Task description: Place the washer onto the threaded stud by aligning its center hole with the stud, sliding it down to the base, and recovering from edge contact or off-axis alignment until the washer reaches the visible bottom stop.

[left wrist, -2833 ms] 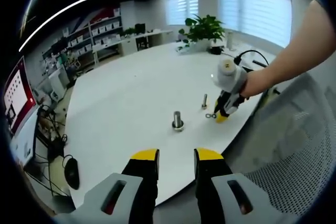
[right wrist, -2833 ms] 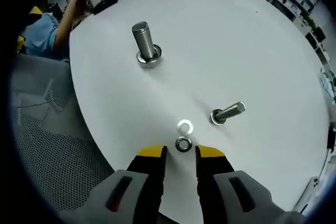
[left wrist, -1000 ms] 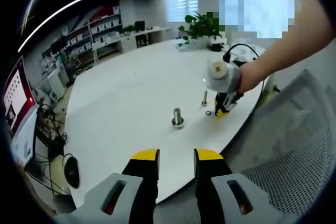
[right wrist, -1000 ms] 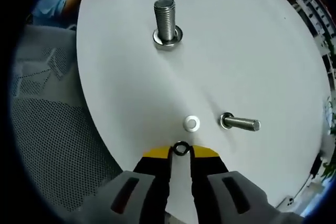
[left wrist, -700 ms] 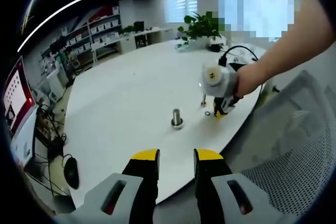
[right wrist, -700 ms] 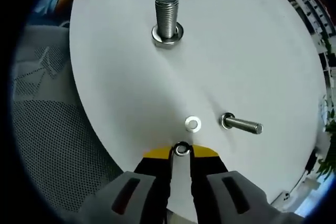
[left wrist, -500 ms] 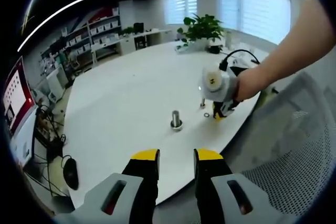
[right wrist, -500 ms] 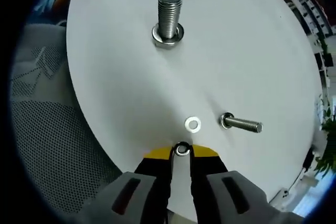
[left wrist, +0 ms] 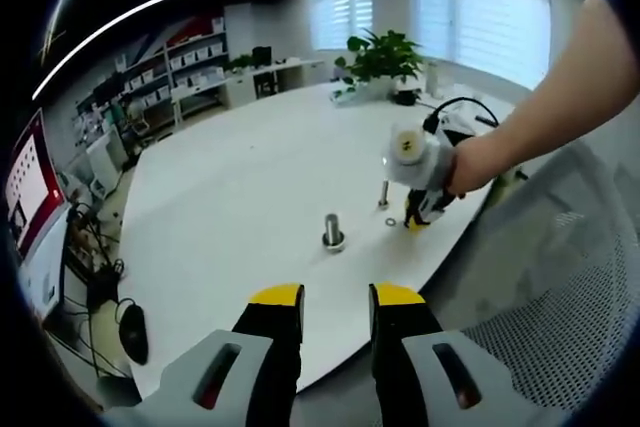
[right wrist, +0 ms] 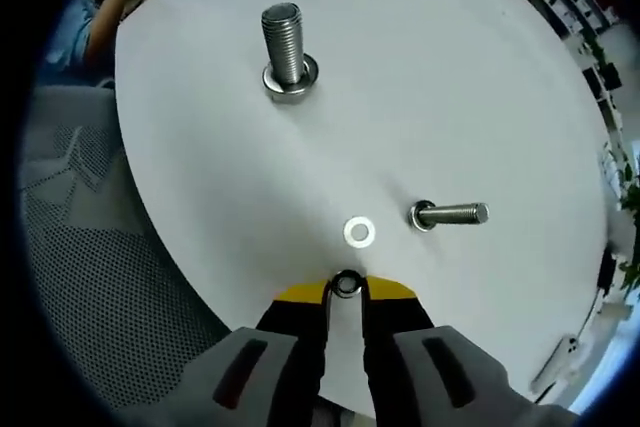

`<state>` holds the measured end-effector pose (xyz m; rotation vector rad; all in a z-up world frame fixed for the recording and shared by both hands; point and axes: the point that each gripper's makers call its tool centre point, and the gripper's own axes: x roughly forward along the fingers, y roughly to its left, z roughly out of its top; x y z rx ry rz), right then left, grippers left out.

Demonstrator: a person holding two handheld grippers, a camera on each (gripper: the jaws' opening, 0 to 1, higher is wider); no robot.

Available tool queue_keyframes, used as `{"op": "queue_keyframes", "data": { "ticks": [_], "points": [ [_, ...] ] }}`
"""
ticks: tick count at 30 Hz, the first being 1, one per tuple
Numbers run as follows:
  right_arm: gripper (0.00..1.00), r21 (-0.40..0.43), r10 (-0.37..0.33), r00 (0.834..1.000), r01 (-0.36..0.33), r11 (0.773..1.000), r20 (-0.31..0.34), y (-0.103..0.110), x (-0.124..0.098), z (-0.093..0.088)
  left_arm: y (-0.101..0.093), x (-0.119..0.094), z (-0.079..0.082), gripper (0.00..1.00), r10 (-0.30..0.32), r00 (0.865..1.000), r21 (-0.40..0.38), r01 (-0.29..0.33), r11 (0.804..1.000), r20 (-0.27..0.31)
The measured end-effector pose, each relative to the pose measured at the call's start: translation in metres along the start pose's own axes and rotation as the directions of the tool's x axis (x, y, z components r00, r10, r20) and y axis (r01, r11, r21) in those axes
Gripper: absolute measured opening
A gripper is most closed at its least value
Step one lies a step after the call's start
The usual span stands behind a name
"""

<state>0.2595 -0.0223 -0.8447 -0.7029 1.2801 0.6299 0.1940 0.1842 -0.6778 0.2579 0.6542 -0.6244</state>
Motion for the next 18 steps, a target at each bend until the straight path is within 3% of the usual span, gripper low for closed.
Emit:
{"op": "queue_keyframes", "data": {
  "ticks": [6,13,18],
  "points": [
    [0.15,0.022,0.011,1.000,-0.011,1.000,0.024,-0.0001,-0.0001,-0.0004,-0.0021,0.0001,0.0010,0.24,-0.016,1.000,-0.006,0.016,1.000,0.006],
    [0.15,0.037,0.000,1.000,-0.001,0.999,0.031,-0.0010,0.0006,-0.0005,0.0034,-0.0016,0.0014,0.24,0.010,1.000,-0.022,-0.009,1.000,0.013],
    [0.15,0.034,0.003,0.999,-0.004,0.999,0.036,-0.0002,0.0005,-0.0007,0.0003,0.0007,-0.0012,0.24,-0.002,1.000,-0.006,0.002,1.000,-0.007]
  ]
}}
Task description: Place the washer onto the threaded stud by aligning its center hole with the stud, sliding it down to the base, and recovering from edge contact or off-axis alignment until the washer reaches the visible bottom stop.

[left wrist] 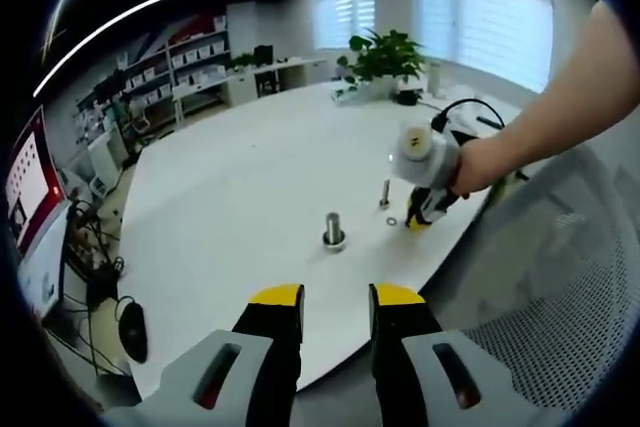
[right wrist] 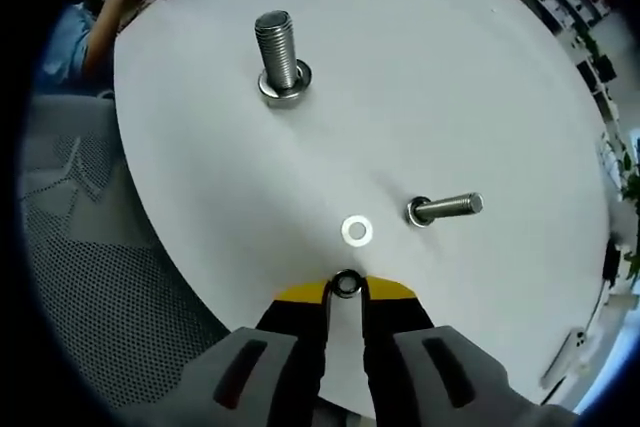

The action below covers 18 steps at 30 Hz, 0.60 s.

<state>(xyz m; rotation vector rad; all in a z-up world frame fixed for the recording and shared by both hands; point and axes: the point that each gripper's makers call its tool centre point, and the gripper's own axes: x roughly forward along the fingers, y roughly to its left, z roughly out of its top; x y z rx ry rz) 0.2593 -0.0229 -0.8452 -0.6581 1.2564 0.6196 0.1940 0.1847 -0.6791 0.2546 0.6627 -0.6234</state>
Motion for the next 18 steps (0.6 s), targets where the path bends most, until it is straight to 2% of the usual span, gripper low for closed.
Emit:
{"op": "queue_keyframes", "data": {
  "ticks": [18],
  "points": [
    [0.14,0.009,-0.031,0.994,0.030,1.000,0.103,-0.0008,-0.0026,-0.0012,0.0055,-0.0017,0.0002,0.24,0.025,1.000,-0.007,-0.024,1.000,0.004]
  ]
}}
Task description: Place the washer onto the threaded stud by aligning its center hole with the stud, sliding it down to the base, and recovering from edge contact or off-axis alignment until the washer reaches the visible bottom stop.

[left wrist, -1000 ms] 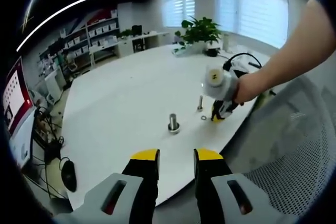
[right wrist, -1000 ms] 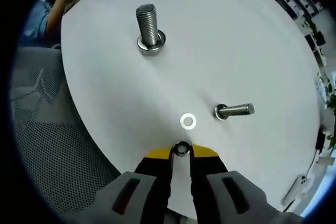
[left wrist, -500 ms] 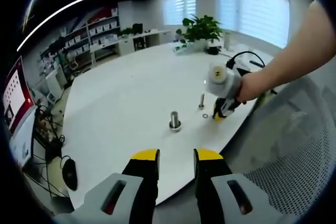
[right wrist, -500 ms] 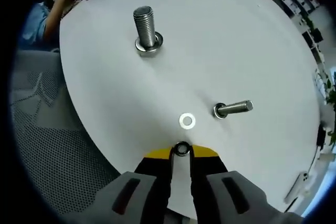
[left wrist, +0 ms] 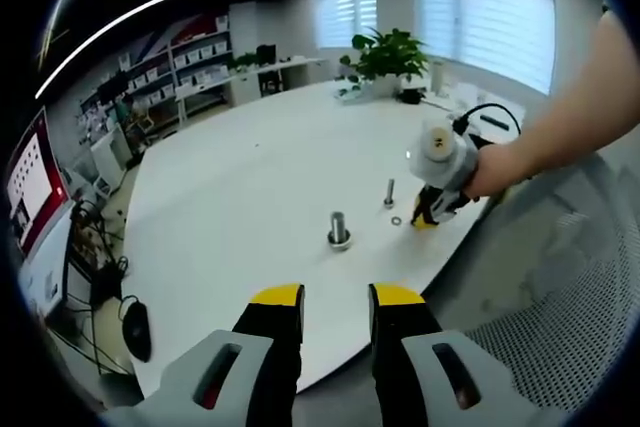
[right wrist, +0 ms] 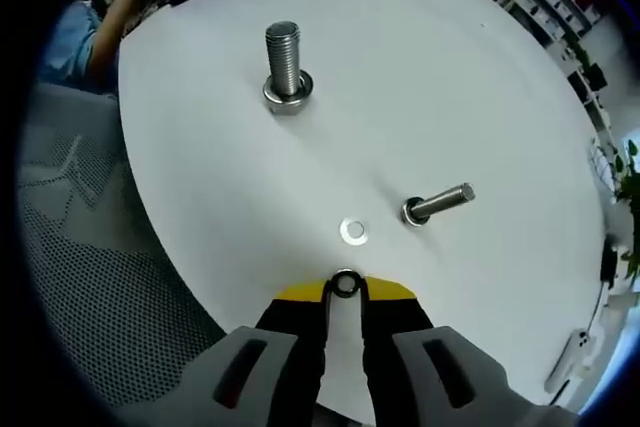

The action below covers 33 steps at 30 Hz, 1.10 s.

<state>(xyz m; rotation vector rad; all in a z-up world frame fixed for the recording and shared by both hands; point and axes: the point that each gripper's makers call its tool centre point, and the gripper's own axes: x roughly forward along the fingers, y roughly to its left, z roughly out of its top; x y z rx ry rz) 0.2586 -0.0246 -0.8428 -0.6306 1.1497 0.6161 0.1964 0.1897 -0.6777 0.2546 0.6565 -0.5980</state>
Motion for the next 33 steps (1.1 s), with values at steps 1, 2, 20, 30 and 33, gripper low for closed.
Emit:
{"op": "queue_keyframes", "data": {
  "ticks": [1,2,20,30,33],
  "points": [
    [0.14,0.010,0.002,1.000,-0.002,1.000,0.004,-0.001,0.000,0.000,0.000,0.000,0.000,0.24,0.000,1.000,-0.001,0.000,1.000,0.000],
    [0.14,0.023,0.006,1.000,-0.006,1.000,0.008,-0.001,0.000,0.000,0.000,0.001,-0.001,0.24,0.001,1.000,-0.001,-0.001,1.000,-0.004],
    [0.14,0.155,0.022,0.994,-0.038,0.987,0.104,-0.019,-0.029,0.000,-0.001,0.002,-0.004,0.24,-0.001,1.000,-0.001,0.001,1.000,-0.024],
    [0.14,0.149,-0.029,0.979,-0.002,0.989,0.203,-0.037,-0.060,0.019,-0.002,0.002,-0.006,0.24,0.001,0.999,0.010,0.000,1.000,-0.032],
    [0.14,0.151,-0.045,0.971,0.009,0.989,0.235,-0.045,-0.068,0.027,-0.001,0.001,-0.005,0.24,0.005,1.000,0.006,-0.005,1.000,-0.024]
  ]
}}
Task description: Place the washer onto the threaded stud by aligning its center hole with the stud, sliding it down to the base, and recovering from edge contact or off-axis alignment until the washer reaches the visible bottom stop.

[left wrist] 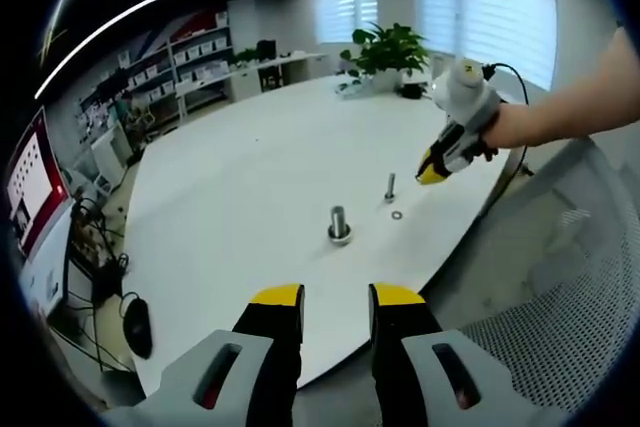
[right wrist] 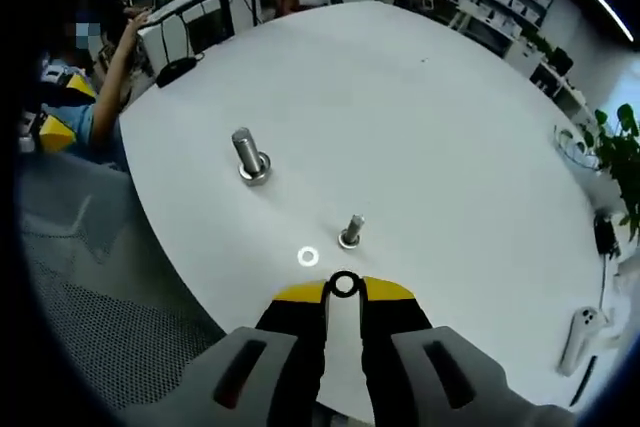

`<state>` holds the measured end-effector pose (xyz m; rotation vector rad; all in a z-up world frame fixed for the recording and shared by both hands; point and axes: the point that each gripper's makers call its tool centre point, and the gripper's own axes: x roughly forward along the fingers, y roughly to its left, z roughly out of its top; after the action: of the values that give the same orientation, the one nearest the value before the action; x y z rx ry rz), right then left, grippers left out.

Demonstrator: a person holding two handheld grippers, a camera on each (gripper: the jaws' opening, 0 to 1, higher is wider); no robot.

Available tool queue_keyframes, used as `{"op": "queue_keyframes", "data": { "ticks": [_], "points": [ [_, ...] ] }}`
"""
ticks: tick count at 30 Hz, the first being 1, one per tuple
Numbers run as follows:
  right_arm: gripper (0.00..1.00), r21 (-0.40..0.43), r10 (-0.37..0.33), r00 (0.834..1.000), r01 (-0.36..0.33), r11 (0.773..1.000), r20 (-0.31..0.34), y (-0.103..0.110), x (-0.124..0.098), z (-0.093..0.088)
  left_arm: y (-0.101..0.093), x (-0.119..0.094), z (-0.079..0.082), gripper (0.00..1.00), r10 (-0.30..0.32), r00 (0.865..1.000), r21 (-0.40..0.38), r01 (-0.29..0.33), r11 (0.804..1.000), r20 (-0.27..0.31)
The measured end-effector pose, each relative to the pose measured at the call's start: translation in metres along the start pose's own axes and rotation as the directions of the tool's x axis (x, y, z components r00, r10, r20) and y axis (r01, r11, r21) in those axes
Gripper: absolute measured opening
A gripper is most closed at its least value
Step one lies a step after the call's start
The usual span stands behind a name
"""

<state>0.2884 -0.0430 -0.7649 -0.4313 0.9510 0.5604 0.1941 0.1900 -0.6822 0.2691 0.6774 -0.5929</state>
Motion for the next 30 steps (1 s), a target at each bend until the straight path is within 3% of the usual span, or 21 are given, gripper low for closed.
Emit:
{"op": "queue_keyframes", "data": {
  "ticks": [4,15,30],
  "points": [
    [0.14,-0.037,0.002,1.000,-0.001,0.999,0.029,-0.001,-0.004,0.010,-0.003,0.001,-0.002,0.24,-0.006,1.000,0.019,0.006,1.000,-0.014],
    [0.14,-0.133,0.022,0.999,-0.018,0.991,0.028,0.000,0.013,0.025,0.001,0.001,-0.004,0.23,0.004,1.000,0.005,-0.004,1.000,-0.022],
    [0.14,-0.192,0.037,0.998,-0.047,0.980,-0.053,-0.006,0.034,0.026,0.004,0.002,-0.004,0.23,0.016,1.000,-0.012,-0.016,1.000,-0.024]
  ]
}}
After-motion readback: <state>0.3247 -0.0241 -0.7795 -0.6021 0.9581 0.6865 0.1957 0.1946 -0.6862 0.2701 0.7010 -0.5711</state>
